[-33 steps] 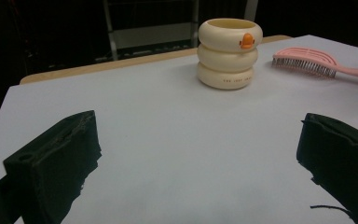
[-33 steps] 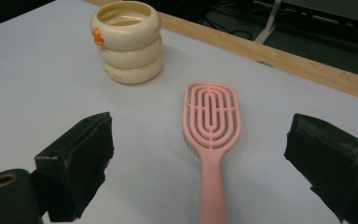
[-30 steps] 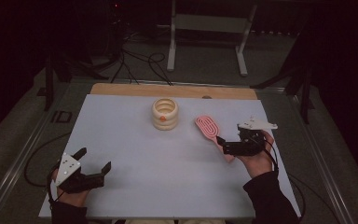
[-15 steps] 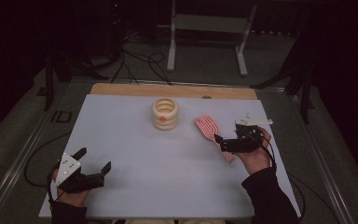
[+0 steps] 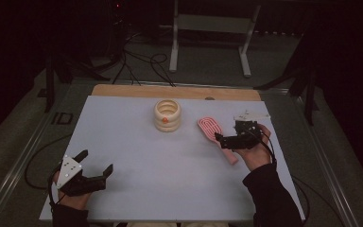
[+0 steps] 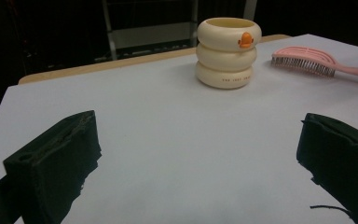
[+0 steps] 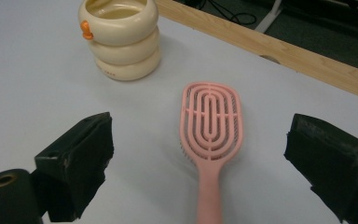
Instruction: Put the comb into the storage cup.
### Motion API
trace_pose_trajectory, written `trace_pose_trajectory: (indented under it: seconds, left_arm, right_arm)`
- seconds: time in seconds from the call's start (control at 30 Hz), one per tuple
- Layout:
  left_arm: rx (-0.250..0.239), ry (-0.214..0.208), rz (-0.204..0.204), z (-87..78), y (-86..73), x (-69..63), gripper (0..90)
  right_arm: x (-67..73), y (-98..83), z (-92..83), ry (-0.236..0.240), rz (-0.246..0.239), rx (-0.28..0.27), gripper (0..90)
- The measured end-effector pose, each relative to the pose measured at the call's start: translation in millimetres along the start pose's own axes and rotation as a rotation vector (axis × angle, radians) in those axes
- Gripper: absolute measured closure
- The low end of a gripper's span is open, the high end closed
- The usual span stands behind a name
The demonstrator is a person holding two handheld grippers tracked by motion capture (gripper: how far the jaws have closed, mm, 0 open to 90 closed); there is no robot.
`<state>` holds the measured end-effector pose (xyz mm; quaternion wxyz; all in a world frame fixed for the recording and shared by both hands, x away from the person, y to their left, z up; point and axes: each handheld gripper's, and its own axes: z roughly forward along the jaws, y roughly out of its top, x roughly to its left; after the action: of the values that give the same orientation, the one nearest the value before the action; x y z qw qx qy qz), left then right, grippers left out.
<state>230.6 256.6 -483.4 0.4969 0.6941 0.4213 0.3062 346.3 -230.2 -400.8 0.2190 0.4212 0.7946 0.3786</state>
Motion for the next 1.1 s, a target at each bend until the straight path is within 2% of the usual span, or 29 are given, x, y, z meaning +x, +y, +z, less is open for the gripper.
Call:
trace_pose_trajectory:
  seconds: [0.63,1.1]
  left_arm:
    - [-0.006,0.004,-0.005,-0.8,-0.1,0.7,0.1]
    - [-0.002,0.000,-0.003,-0.4,-0.5,0.6,0.1]
  right_arm:
    - [-4.6,9.8,21.3,0.007,-0.015,0.067,7.4]
    - [-12.7,15.7,40.5,0.010,-0.008,0.153,7.6]
